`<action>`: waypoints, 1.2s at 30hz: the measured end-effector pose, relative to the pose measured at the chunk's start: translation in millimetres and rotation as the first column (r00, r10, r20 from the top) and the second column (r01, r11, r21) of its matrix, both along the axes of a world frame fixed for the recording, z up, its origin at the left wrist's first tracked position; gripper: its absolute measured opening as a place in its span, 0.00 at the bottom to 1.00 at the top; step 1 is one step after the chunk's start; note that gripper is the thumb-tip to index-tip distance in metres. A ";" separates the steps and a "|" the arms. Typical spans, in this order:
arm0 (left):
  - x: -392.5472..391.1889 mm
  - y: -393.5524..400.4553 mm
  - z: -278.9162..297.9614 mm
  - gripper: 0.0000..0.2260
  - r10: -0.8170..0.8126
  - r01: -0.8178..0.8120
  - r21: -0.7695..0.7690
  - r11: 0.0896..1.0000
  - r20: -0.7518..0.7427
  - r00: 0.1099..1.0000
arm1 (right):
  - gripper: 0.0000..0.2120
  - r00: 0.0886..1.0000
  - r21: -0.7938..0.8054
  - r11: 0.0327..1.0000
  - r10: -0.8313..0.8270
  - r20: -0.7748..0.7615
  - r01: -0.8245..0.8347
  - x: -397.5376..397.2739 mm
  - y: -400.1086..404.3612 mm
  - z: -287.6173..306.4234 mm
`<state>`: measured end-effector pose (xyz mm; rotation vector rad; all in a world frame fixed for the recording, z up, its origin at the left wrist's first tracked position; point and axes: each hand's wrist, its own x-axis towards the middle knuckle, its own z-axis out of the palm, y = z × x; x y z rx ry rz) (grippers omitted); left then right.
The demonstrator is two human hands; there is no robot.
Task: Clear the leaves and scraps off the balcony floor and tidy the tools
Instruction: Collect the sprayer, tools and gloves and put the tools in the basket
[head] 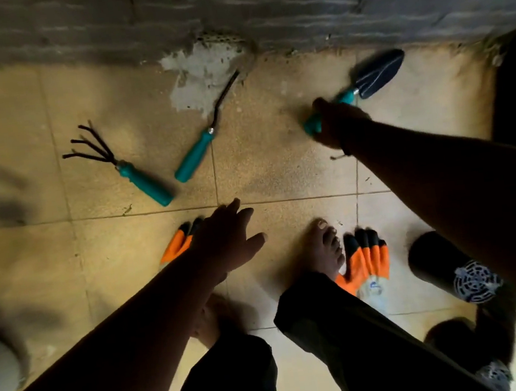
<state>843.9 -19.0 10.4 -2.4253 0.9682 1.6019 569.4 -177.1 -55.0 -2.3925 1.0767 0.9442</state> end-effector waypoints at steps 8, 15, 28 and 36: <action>-16.2 -1.5 80.0 0.27 0.018 -0.017 0.065 0.998 -0.011 1.000 | 0.12 0.993 0.091 0.990 -0.109 0.051 0.104 149.8 -82.6 75.7; -27.4 34.3 179.3 0.45 0.539 -0.516 0.155 0.843 -0.245 0.806 | 0.16 0.967 0.163 0.968 -0.215 0.138 0.192 79.2 -31.6 264.5; -40.5 -33.1 528.9 0.29 0.641 -0.711 -0.032 0.702 -0.407 0.651 | 0.17 0.089 0.797 0.282 -0.956 0.279 0.534 -24.0 58.4 622.0; -161.6 -72.9 632.0 0.23 0.400 -0.551 0.006 0.834 -0.696 0.597 | 0.17 -0.526 0.915 -0.239 -0.850 -0.035 0.326 -159.2 153.9 726.6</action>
